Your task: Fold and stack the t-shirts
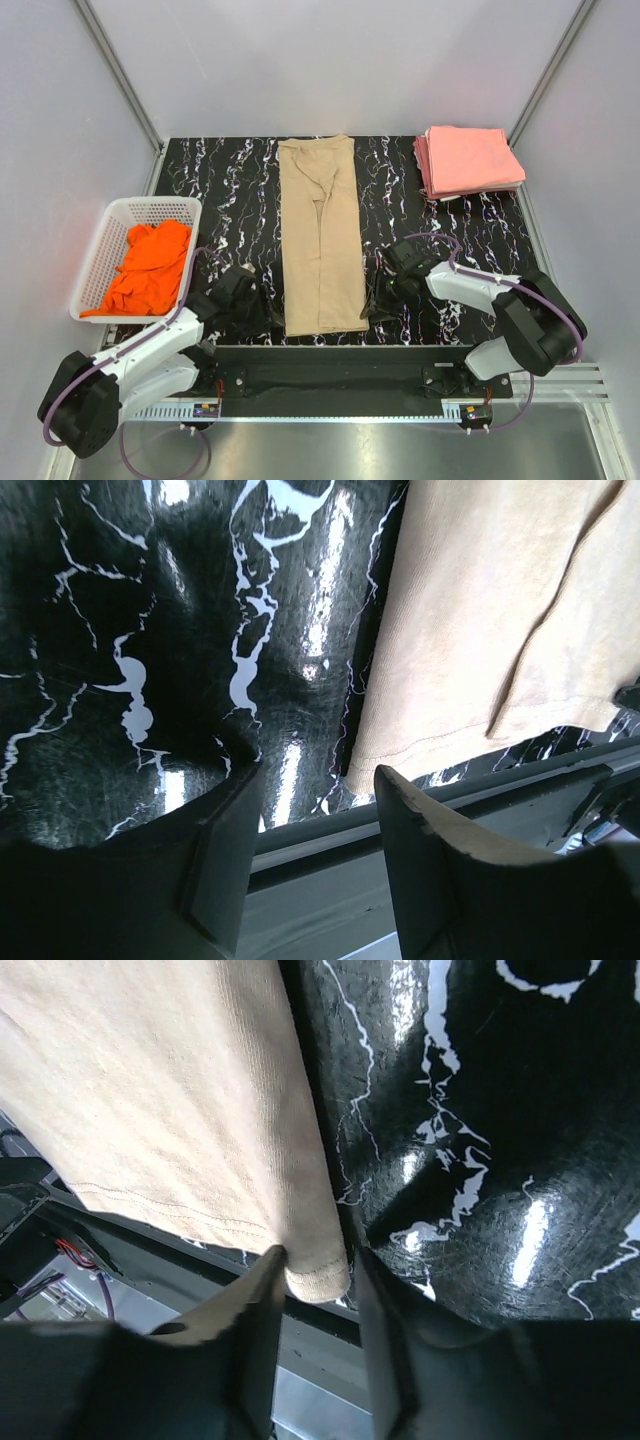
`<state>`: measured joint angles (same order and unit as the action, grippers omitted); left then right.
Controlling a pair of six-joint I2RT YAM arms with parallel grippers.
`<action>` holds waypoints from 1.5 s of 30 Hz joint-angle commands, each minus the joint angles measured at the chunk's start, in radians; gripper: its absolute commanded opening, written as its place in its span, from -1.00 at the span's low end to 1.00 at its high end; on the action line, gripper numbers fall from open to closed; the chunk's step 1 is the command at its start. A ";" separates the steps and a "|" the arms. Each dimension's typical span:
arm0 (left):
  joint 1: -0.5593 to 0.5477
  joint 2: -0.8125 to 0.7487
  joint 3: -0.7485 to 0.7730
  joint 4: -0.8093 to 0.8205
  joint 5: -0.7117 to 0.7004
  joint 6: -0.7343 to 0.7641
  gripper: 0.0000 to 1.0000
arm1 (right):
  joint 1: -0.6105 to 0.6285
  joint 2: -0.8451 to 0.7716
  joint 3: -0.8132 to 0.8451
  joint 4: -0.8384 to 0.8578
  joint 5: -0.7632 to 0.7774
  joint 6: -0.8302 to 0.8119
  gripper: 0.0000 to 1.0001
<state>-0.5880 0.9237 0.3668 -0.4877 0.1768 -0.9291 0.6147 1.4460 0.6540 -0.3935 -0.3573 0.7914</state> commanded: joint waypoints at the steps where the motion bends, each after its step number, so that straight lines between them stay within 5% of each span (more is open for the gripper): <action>1: -0.012 -0.016 -0.029 0.060 0.018 -0.037 0.08 | 0.013 0.005 -0.019 0.050 0.017 0.012 -0.23; 8: -0.033 -0.019 -0.068 0.101 0.016 -0.086 0.02 | 0.019 0.019 -0.036 0.068 -0.011 0.019 -0.41; 24: -0.081 0.061 -0.054 0.138 -0.003 -0.100 -0.23 | 0.022 -0.004 -0.079 0.084 -0.016 0.038 -0.39; 28: -0.095 0.064 -0.057 0.168 -0.007 -0.105 -0.47 | 0.022 -0.007 -0.080 0.091 -0.014 0.040 -0.59; 32: -0.101 0.061 -0.065 0.205 -0.023 -0.103 -0.98 | 0.022 -0.010 -0.082 0.090 -0.014 0.043 -0.80; 37: -0.116 -0.031 -0.048 0.148 -0.037 -0.111 -1.00 | 0.022 -0.070 -0.102 0.081 -0.041 0.078 -1.00; 45: -0.121 -0.160 0.112 -0.072 -0.092 -0.088 -1.00 | 0.030 -0.232 -0.048 -0.053 0.004 0.117 -1.00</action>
<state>-0.7052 0.7883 0.3870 -0.4946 0.1375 -1.0389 0.6334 1.2667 0.5510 -0.3660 -0.3862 0.8902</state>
